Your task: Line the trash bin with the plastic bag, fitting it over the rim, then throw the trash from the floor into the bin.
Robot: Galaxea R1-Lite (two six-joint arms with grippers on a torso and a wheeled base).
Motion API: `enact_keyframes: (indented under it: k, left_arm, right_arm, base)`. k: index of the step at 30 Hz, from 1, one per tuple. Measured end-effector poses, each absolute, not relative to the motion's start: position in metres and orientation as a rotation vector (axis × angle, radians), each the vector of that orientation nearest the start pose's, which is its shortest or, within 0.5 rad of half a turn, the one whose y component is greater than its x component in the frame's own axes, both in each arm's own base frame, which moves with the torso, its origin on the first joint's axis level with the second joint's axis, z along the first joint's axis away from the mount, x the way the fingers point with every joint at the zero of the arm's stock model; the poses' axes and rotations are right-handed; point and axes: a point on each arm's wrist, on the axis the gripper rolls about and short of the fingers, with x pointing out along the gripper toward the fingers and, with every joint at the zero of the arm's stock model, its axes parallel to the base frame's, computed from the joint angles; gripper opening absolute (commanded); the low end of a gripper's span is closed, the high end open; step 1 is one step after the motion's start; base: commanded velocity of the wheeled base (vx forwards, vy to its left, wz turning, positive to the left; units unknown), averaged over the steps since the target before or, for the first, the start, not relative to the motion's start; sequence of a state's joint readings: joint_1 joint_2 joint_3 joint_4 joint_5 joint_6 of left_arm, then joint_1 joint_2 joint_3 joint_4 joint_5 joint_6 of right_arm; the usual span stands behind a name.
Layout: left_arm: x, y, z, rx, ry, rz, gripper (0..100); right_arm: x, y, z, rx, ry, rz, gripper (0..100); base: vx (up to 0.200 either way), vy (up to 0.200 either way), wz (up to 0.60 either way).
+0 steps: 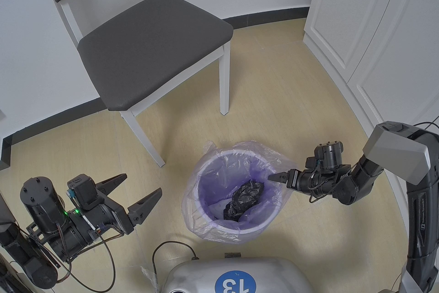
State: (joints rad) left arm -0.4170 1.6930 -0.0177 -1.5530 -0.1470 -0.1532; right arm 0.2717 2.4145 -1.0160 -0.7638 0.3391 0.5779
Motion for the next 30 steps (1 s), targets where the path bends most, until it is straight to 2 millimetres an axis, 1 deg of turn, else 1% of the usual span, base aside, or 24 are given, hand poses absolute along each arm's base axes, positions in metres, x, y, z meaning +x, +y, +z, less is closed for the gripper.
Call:
enact_keyframes:
  k: [10,15,22,30]
  left_arm:
    - [0.177,-0.079,0.106,-0.135,0.153,-0.542,100]
    - [0.177,-0.076,0.108,-0.137,0.140,-0.529,100]
    - [0.175,-0.078,0.109,-0.137,0.135,-0.542,100]
    - [0.175,-0.079,0.109,-0.136,0.138,-0.544,100]
  right_arm:
    - [0.393,0.116,-0.018,0.598,0.768,0.432,100]
    - [0.392,0.115,-0.012,0.607,0.750,0.435,100]
    - [0.391,0.111,-0.002,0.613,0.729,0.431,100]
    - [0.391,0.106,0.002,0.617,0.695,0.432,100]
  base:
    - [0.000,0.000,0.00]
    - [0.000,0.000,0.00]
    - [0.000,0.000,0.00]
    - [0.000,0.000,0.00]
